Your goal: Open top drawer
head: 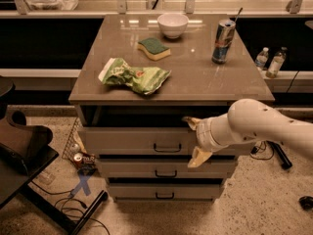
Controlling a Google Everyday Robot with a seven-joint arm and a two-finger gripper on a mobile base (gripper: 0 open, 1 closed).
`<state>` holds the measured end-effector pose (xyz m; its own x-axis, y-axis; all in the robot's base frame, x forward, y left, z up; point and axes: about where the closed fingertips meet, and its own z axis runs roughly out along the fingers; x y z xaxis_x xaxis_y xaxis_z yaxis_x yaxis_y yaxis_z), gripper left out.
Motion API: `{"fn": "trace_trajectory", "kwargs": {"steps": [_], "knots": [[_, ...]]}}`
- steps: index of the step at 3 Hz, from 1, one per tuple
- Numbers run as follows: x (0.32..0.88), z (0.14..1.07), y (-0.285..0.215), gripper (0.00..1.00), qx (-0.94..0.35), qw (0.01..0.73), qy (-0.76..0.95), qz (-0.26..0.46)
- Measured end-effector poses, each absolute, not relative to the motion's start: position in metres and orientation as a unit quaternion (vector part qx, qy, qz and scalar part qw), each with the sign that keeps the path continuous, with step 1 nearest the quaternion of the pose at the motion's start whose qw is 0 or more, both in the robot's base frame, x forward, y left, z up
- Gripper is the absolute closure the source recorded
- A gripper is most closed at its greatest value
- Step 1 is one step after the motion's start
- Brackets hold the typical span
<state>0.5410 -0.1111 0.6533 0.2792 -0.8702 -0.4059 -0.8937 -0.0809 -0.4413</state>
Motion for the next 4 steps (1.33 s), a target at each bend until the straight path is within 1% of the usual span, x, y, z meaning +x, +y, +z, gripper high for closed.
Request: {"fn": "trace_trajectory", "kwargs": {"steps": [1, 2, 3, 4], "knots": [[0.528, 0.658, -0.128, 0.49, -0.725, 0.299, 0.62, 0.007], [0.508, 0.671, -0.153, 0.72, -0.71, 0.276, 0.647, -0.014], [0.495, 0.675, -0.166, 1.0, -0.707, 0.256, 0.658, -0.023], [0.478, 0.682, -0.177, 1.0, -0.703, 0.233, 0.671, -0.033]]}}
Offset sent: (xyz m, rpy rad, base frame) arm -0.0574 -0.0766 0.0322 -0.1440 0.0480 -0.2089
